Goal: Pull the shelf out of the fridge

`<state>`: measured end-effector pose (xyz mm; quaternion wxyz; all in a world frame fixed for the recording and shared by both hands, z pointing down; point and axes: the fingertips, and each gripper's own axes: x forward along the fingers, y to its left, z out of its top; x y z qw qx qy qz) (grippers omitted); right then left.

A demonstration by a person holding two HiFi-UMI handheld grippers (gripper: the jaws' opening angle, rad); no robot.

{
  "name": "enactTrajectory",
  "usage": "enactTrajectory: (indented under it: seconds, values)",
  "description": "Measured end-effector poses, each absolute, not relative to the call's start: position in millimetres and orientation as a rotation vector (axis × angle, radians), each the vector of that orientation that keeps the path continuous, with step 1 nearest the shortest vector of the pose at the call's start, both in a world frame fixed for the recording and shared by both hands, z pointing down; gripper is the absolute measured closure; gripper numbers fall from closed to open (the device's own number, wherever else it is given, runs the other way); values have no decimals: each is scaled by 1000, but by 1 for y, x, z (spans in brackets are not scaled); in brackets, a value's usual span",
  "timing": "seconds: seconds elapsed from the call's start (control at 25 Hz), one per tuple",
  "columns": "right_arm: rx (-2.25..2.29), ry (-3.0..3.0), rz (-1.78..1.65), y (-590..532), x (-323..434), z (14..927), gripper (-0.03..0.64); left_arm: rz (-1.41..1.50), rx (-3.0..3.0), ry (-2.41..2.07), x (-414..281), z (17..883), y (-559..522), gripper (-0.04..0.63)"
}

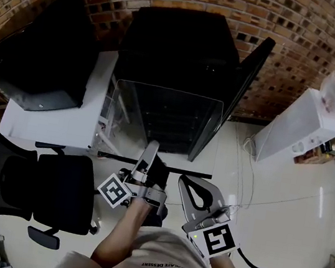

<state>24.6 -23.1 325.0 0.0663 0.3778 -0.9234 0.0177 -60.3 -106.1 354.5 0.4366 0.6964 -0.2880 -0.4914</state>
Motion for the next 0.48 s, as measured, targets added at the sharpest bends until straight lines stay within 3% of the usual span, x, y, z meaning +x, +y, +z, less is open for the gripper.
enactTrajectory:
  seconds: [0.48]
  values:
    - [1116,-2792,32,-15,21,321,612,-1222,1730,-710,-58,352,-100,578]
